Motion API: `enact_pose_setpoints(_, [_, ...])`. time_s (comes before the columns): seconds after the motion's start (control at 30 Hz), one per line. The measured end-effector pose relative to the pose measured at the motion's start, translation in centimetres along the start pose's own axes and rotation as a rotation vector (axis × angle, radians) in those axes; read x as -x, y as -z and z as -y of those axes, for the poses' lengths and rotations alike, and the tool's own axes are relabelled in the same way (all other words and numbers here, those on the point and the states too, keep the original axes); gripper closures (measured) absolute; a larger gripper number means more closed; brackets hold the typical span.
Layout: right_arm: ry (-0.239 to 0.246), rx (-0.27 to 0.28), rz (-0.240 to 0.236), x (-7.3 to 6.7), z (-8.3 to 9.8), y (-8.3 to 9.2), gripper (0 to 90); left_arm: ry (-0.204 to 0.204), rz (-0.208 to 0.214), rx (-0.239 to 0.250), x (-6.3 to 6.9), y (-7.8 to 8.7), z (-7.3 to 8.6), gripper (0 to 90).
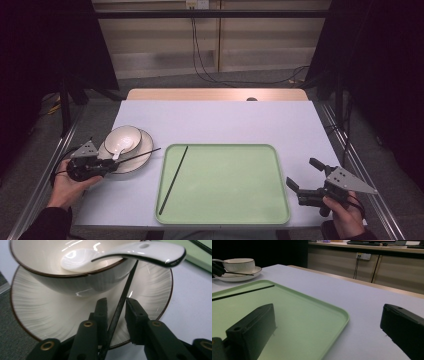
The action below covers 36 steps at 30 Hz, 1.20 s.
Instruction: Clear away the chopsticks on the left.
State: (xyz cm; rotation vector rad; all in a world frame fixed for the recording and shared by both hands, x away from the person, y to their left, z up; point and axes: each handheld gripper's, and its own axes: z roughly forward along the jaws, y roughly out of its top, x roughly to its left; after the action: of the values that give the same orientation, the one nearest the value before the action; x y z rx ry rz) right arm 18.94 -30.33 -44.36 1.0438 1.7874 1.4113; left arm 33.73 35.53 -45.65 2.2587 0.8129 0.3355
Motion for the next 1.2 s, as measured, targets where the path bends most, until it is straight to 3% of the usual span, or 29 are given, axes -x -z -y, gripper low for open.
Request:
enact_pose_setpoints(0.33, [-0.003,0.002,0.004,0.0,0.0,0.0,0.0,-0.037,0.054,-0.017,0.5,-0.1,-0.5,83.8])
enact_pose_setpoints(0.6, [-0.001,0.005,0.004,0.0,0.0,0.0,0.0,-0.026,0.062,-0.033,0.7,0.1,-0.9,85.6])
enact_pose_setpoints(0.83, [-0.002,0.005,0.007,0.0,0.0,0.0,0.0,0.033,0.077,0.028,1.0,0.7,-0.5,85.7])
enact_pose_setpoints(0.97, [-0.001,0.006,0.004,0.0,0.0,0.0,0.0,0.024,0.072,0.05,1.3,1.2,-0.6,85.9])
enact_pose_setpoints(1.2, [-0.002,0.005,0.002,0.0,0.0,0.0,0.0,0.064,0.075,0.092,2.4,2.0,-0.9,85.9])
